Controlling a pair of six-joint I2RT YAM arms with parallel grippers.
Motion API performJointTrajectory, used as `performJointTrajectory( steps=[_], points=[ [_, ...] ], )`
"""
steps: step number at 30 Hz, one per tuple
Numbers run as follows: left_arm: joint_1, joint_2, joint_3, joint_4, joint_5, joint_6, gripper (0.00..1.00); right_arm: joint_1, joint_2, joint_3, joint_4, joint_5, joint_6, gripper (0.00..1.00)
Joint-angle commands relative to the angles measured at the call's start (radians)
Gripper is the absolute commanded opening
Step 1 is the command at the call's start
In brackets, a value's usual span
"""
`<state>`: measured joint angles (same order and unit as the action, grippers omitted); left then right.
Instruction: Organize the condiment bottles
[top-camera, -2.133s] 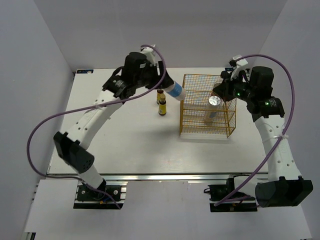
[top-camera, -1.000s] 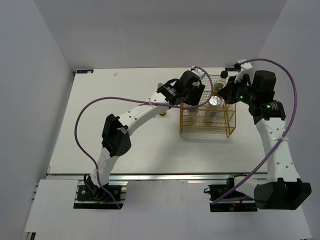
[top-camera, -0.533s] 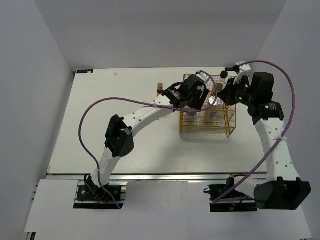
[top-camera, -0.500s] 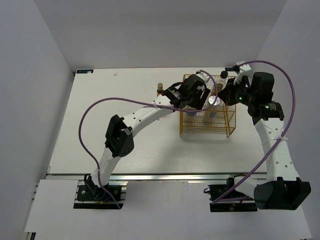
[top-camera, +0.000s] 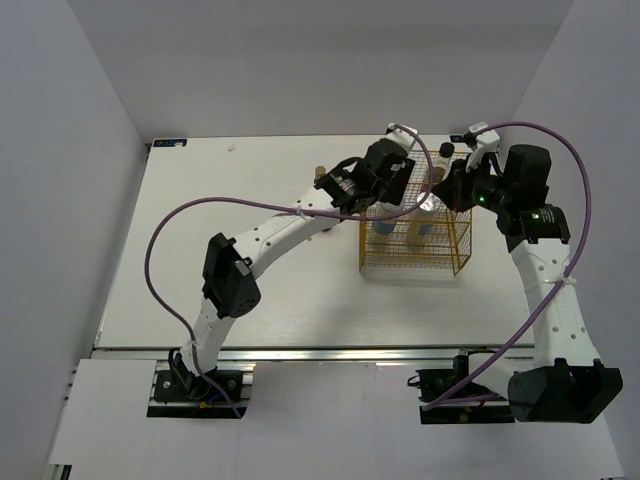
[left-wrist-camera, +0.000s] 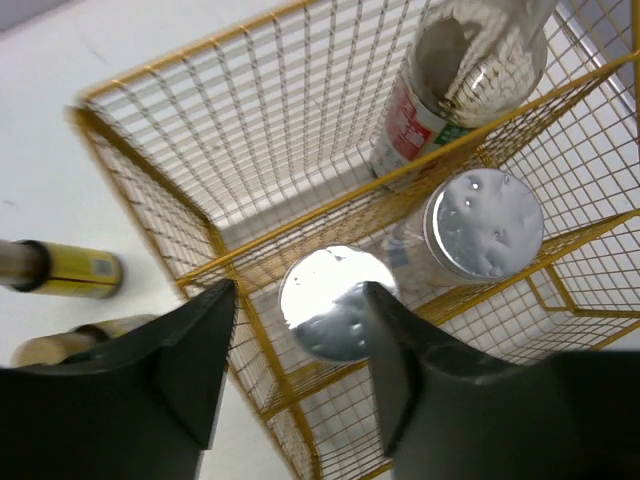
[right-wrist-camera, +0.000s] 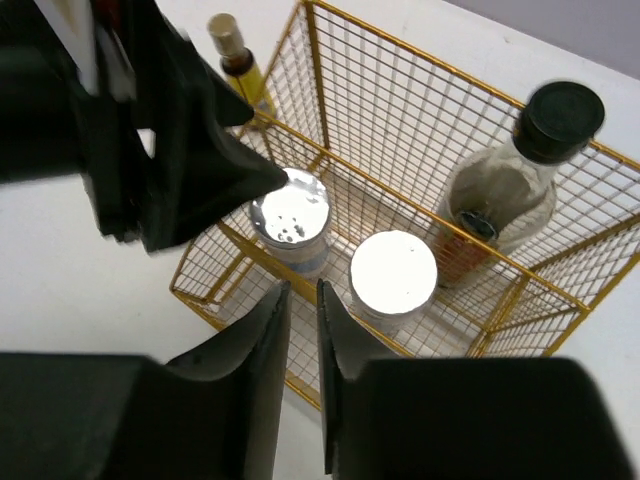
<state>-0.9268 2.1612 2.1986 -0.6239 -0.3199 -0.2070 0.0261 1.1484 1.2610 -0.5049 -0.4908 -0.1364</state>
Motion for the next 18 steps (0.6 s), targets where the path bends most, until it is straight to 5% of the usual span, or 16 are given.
performJointTrajectory(
  steps=[1, 5, 8, 11, 12, 13, 15, 18],
  points=[
    [0.011, -0.204, -0.022, 0.016, -0.114, -0.037, 0.6, -0.006, -0.053, 0.006, 0.042, -0.123, -0.135, 0.24],
    [0.1, -0.413, -0.19, 0.021, -0.101, -0.145, 0.3, 0.001, -0.043, -0.014, 0.025, -0.293, -0.25, 0.56],
    [0.173, -0.584, -0.4, 0.049, -0.059, -0.216, 0.12, 0.09, 0.029, 0.006, -0.004, -0.321, -0.288, 0.62],
    [0.258, -0.753, -0.639, 0.064, 0.031, -0.296, 0.08, 0.242, 0.122, 0.06, 0.0, -0.168, -0.278, 0.63],
    [0.272, -0.794, -0.698, 0.067, 0.044, -0.313, 0.12, 0.28, 0.149, 0.07, 0.053, -0.064, -0.257, 0.61],
    [0.278, -0.867, -0.799, 0.064, 0.039, -0.327, 0.34, 0.311, 0.168, 0.081, 0.066, -0.03, -0.25, 0.61],
    [0.281, -0.937, -0.881, 0.047, 0.022, -0.368, 0.62, 0.403, 0.207, 0.119, 0.08, 0.08, -0.243, 0.61],
    [0.283, -1.052, -0.999, 0.001, -0.014, -0.431, 0.78, 0.489, 0.327, 0.184, 0.098, 0.202, -0.194, 0.65]
  ],
)
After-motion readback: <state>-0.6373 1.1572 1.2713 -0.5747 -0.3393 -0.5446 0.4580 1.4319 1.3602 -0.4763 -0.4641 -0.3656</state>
